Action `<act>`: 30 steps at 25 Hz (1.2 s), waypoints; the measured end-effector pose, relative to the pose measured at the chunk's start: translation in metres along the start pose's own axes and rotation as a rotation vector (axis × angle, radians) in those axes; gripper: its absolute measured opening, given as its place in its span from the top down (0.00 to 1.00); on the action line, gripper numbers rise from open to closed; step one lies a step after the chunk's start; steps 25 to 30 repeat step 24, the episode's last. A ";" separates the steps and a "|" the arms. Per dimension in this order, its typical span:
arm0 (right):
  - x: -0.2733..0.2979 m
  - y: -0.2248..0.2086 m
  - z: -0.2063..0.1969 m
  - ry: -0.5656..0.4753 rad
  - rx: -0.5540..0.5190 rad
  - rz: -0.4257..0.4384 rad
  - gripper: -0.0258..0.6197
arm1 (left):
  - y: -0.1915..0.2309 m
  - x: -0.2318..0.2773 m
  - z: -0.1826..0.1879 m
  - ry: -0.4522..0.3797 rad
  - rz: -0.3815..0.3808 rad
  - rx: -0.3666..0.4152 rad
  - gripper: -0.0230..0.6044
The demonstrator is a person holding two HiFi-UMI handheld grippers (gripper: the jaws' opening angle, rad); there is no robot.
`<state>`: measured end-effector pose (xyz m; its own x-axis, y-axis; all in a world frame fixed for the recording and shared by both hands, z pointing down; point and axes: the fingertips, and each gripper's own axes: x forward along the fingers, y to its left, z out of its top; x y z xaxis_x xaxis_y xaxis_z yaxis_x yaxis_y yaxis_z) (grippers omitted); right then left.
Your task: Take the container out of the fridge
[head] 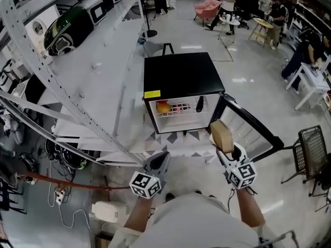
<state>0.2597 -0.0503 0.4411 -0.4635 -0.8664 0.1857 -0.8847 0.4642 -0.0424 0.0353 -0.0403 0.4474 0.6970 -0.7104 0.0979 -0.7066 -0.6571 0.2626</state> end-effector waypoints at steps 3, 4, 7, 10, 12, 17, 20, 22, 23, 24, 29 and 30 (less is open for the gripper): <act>0.000 0.000 -0.001 0.002 0.006 0.003 0.59 | -0.003 0.002 -0.002 0.004 -0.003 -0.004 0.96; 0.000 0.000 -0.001 0.003 0.007 0.004 0.59 | -0.003 0.002 -0.003 0.006 -0.004 -0.005 0.96; 0.001 0.001 -0.001 0.003 0.008 0.006 0.59 | -0.003 0.002 -0.004 0.014 -0.004 -0.006 0.96; 0.003 0.003 -0.002 0.004 0.011 0.009 0.59 | -0.003 0.001 -0.006 0.019 -0.004 -0.012 0.96; 0.003 0.004 -0.002 0.008 0.006 0.009 0.59 | -0.003 0.001 -0.007 0.019 -0.005 -0.017 0.96; 0.002 0.003 -0.002 0.007 0.003 0.005 0.59 | -0.004 0.003 -0.008 0.017 -0.011 -0.022 0.96; 0.002 0.001 -0.002 0.009 0.002 0.003 0.59 | -0.004 0.003 -0.009 0.018 -0.011 -0.026 0.96; 0.002 0.001 0.000 0.010 0.001 0.002 0.59 | -0.003 0.003 -0.010 0.018 -0.009 -0.030 0.96; 0.002 0.001 0.000 0.010 0.001 0.001 0.59 | -0.002 0.003 -0.010 0.018 -0.008 -0.033 0.96; 0.002 0.000 0.001 0.010 0.001 0.000 0.59 | -0.002 0.003 -0.010 0.018 -0.007 -0.035 0.96; 0.002 0.000 0.001 0.010 0.001 0.000 0.59 | -0.002 0.003 -0.010 0.018 -0.007 -0.035 0.96; 0.002 0.000 0.001 0.010 0.001 0.000 0.59 | -0.002 0.003 -0.010 0.018 -0.007 -0.035 0.96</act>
